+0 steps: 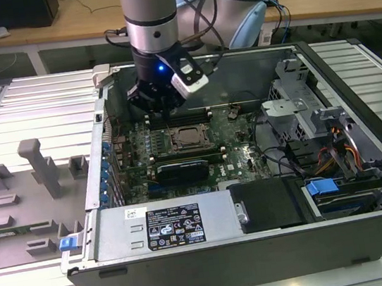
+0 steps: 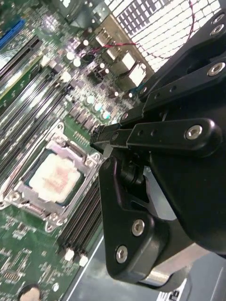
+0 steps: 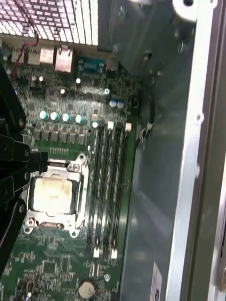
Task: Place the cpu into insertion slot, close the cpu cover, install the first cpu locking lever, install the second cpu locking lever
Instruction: 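Install the first cpu locking lever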
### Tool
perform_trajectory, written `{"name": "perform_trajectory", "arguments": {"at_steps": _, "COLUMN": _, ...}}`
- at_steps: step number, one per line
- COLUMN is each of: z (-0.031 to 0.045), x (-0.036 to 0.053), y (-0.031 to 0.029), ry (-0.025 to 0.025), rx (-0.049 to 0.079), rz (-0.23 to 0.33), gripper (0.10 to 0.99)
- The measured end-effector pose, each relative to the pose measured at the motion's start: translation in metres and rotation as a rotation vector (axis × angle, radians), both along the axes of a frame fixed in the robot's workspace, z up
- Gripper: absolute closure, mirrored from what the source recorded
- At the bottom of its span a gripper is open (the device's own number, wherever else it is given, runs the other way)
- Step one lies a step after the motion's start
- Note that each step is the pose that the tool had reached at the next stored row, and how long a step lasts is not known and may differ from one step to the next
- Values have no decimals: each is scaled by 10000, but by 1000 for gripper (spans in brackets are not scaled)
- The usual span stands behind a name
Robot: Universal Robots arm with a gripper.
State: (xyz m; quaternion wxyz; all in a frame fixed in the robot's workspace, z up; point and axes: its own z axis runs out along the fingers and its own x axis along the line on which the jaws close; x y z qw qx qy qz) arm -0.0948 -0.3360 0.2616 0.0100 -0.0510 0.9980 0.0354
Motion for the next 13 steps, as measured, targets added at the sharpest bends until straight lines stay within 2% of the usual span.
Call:
{"name": "perform_trajectory", "arguments": {"at_steps": 3, "z": -3, "x": -59, "y": 0, "ry": -4, "rx": 46, "rz": -2, "gripper": 980}}
{"name": "perform_trajectory", "arguments": {"at_steps": 5, "z": -6, "x": -76, "y": -1, "ry": -4, "rx": 261, "rz": 0, "gripper": 980}}
{"name": "perform_trajectory", "arguments": {"at_steps": 6, "z": -10, "x": -100, "y": -1, "ry": -4, "rx": 418, "rz": -3, "gripper": 980}}
{"name": "perform_trajectory", "arguments": {"at_steps": 10, "z": -23, "x": -177, "y": -1, "ry": -5, "rx": 636, "rz": -1, "gripper": 980}}
{"name": "perform_trajectory", "arguments": {"at_steps": 13, "z": -31, "x": -226, "y": -1, "ry": -6, "rx": 950, "rz": -1, "gripper": 980}}
